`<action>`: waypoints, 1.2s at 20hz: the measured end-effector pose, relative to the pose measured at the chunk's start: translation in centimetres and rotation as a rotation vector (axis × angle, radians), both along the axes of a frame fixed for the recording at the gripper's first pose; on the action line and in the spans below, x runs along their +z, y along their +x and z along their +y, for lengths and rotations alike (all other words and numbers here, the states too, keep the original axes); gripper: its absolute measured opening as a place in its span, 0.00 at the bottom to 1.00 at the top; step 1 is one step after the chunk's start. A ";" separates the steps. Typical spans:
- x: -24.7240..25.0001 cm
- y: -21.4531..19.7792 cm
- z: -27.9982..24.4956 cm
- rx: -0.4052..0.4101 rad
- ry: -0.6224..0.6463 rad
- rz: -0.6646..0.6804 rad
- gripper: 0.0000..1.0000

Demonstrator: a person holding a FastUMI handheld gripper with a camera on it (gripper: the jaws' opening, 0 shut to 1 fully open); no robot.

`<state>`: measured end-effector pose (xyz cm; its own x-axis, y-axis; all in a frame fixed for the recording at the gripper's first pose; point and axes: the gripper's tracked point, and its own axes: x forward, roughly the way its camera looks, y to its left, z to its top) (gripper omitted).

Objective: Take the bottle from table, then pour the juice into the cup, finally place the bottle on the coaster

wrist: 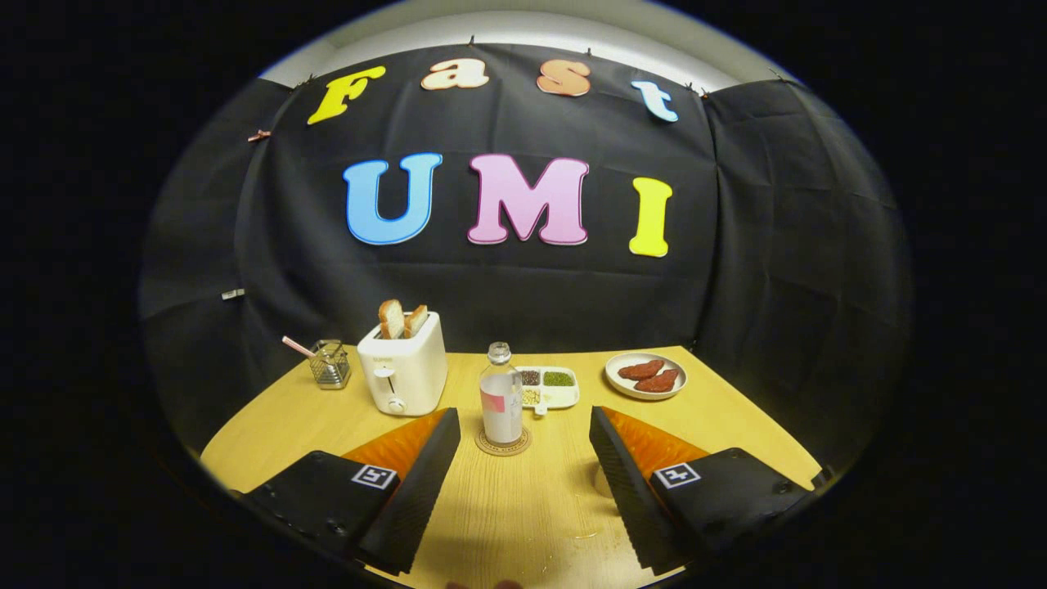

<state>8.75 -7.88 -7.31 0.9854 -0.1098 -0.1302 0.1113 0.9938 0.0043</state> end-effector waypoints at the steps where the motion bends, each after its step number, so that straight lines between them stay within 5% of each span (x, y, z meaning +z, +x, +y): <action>1: 1.1 -1.5 0.8 0.009 -0.003 -0.014 0.98; 12: 7.7 -10.4 8.3 0.112 -0.073 -0.148 0.98; 18: 7.6 -12.4 10.2 0.045 -0.029 -0.142 0.98; 24: 8.8 -13.0 9.8 0.030 -0.111 -0.165 0.98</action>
<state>-4.29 1.94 1.45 0.9954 -0.0852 0.0445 0.0889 0.9920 -0.0900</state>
